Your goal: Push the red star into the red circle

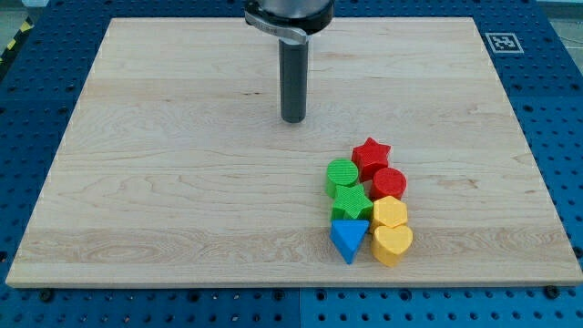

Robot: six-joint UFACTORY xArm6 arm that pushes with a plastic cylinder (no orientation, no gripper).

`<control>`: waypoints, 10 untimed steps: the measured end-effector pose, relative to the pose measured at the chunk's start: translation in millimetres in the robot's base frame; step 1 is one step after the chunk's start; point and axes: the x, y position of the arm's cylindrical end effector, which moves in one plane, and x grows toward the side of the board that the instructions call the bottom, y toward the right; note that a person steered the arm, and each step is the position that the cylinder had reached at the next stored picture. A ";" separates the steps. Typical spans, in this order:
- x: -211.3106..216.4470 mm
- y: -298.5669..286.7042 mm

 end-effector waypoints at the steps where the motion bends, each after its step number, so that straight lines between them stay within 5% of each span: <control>1: 25.3 0.0; 10: 60.9 99.0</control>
